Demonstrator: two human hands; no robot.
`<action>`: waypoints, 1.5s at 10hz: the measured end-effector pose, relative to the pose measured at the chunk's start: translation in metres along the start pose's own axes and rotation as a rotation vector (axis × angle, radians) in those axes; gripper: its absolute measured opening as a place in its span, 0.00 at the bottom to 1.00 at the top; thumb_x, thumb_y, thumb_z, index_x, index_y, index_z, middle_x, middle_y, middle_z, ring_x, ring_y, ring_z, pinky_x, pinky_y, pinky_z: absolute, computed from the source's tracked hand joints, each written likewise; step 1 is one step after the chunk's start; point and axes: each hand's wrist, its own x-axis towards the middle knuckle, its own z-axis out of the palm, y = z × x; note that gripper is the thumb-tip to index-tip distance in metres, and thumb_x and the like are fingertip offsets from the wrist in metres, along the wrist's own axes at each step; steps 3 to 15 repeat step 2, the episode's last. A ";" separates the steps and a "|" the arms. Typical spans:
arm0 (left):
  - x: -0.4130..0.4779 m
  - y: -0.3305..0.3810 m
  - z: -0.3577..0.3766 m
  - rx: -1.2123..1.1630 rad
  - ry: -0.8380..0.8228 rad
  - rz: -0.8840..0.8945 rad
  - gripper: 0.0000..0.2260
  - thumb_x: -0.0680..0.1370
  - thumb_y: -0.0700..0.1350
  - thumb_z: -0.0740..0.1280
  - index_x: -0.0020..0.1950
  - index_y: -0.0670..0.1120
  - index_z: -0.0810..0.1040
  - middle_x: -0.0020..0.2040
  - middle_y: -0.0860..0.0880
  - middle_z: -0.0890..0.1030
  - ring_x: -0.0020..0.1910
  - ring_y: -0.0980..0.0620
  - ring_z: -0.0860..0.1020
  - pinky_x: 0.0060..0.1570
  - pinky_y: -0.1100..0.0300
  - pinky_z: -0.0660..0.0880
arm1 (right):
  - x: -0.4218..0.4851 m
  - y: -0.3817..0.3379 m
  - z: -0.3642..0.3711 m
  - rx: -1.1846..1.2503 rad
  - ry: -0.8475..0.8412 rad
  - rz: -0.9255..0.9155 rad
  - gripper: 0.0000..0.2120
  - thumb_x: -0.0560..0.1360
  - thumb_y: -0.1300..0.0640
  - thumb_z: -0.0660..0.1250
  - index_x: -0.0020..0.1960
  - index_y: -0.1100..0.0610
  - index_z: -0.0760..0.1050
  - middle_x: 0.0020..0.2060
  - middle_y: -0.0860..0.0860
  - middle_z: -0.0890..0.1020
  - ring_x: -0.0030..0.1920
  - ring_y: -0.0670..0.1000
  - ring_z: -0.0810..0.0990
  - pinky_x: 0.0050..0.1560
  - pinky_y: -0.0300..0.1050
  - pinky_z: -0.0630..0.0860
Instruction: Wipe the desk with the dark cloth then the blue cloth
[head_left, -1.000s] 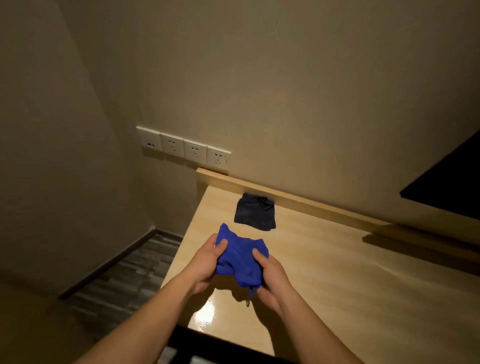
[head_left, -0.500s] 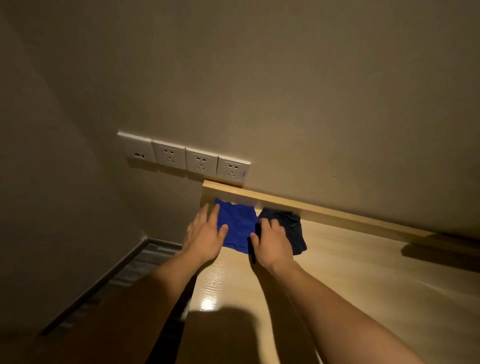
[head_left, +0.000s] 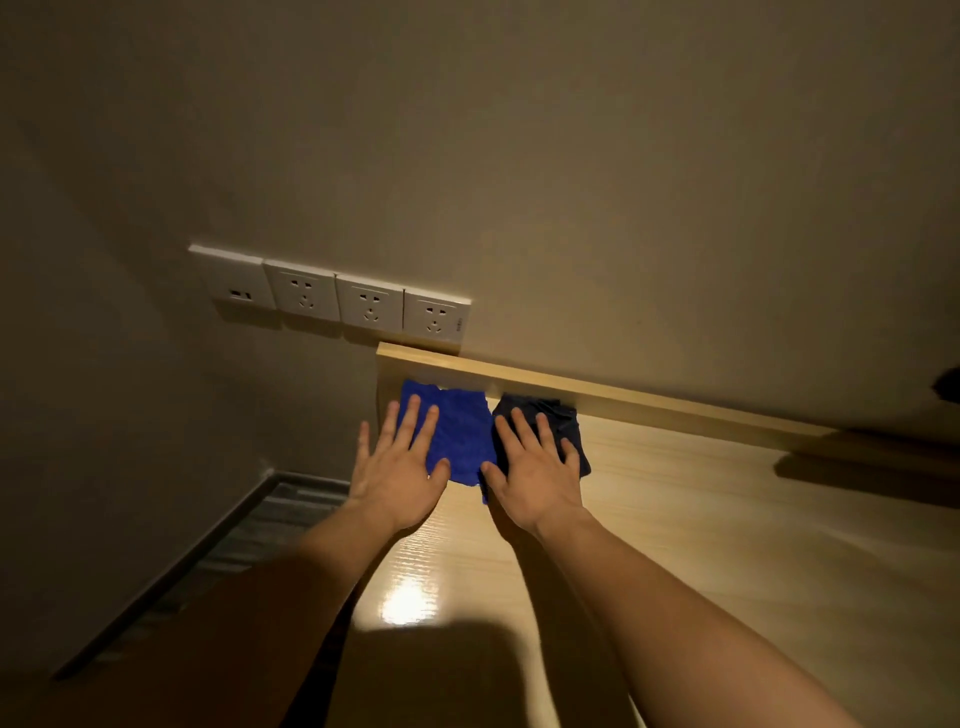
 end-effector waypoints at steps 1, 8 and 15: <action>-0.022 0.019 -0.013 -0.015 0.086 0.015 0.36 0.84 0.69 0.47 0.85 0.58 0.33 0.84 0.51 0.30 0.82 0.47 0.30 0.77 0.39 0.32 | -0.028 0.025 -0.019 -0.014 0.080 0.034 0.34 0.83 0.33 0.53 0.85 0.41 0.46 0.85 0.45 0.46 0.84 0.54 0.40 0.79 0.62 0.44; -0.041 0.046 -0.031 -0.006 0.170 0.079 0.37 0.82 0.72 0.46 0.84 0.59 0.32 0.84 0.51 0.31 0.82 0.47 0.31 0.78 0.38 0.32 | -0.056 0.046 -0.048 -0.043 0.147 0.070 0.36 0.82 0.31 0.54 0.84 0.40 0.44 0.85 0.45 0.46 0.84 0.54 0.42 0.79 0.64 0.45; -0.041 0.046 -0.031 -0.006 0.170 0.079 0.37 0.82 0.72 0.46 0.84 0.59 0.32 0.84 0.51 0.31 0.82 0.47 0.31 0.78 0.38 0.32 | -0.056 0.046 -0.048 -0.043 0.147 0.070 0.36 0.82 0.31 0.54 0.84 0.40 0.44 0.85 0.45 0.46 0.84 0.54 0.42 0.79 0.64 0.45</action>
